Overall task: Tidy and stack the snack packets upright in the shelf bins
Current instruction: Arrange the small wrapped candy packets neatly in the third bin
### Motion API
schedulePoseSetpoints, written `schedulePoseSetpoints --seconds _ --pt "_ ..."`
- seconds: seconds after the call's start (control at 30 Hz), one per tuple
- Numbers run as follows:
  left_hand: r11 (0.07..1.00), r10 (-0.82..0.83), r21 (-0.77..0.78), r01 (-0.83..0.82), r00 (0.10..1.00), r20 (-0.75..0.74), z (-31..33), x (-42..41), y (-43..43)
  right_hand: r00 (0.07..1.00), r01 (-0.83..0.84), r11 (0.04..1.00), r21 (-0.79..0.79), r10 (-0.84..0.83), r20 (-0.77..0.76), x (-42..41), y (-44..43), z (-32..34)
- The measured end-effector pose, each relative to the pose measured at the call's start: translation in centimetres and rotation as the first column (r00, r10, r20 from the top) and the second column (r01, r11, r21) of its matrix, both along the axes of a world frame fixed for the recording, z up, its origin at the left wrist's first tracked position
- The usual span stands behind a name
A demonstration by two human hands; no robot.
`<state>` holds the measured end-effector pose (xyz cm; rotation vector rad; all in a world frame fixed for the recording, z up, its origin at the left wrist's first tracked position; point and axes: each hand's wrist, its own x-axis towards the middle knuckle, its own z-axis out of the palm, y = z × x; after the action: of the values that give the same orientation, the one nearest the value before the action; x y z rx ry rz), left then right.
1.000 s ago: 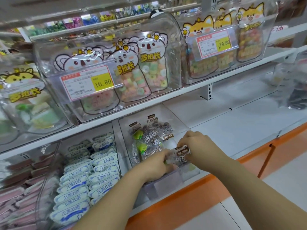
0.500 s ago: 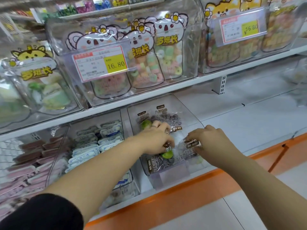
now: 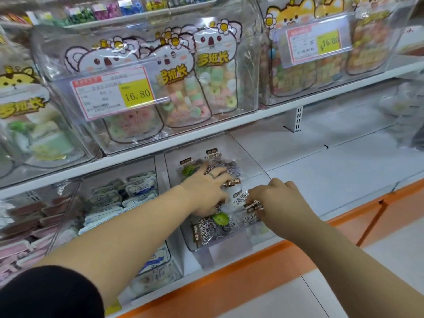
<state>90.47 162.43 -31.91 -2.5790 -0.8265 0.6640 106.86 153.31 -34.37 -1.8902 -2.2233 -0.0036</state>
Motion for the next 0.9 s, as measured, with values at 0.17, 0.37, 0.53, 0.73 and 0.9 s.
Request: schedulePoseSetpoints --seconds 0.17,0.37,0.53,0.73,0.9 --pt "0.995 0.104 0.006 -0.104 0.995 0.001 1.5 -1.3 0.1 0.998 -0.029 0.999 0.034 0.027 0.054 -0.5 0.1 0.0" --pt "0.978 0.204 -0.019 -0.207 0.936 0.288 1.9 -3.8 -1.1 0.996 -0.078 0.997 -0.008 0.078 0.044 -1.0 0.7 -0.2" --pt "0.933 0.358 -0.043 -0.357 0.913 0.193 2.3 -4.3 -1.9 0.993 -0.096 0.993 -0.069 0.100 0.058 -1.7 1.4 -0.9" --pt "0.911 0.404 0.039 -0.410 0.909 0.104 0.7 -2.6 -3.2 0.997 -0.080 0.990 -0.113 0.080 -0.002 -1.8 1.7 -1.3" --pt "0.881 0.454 -0.007 -0.474 0.840 0.298 -0.3 -2.3 -3.7 0.995 -0.085 0.990 -0.111 0.090 0.047 -2.0 1.5 -1.0"
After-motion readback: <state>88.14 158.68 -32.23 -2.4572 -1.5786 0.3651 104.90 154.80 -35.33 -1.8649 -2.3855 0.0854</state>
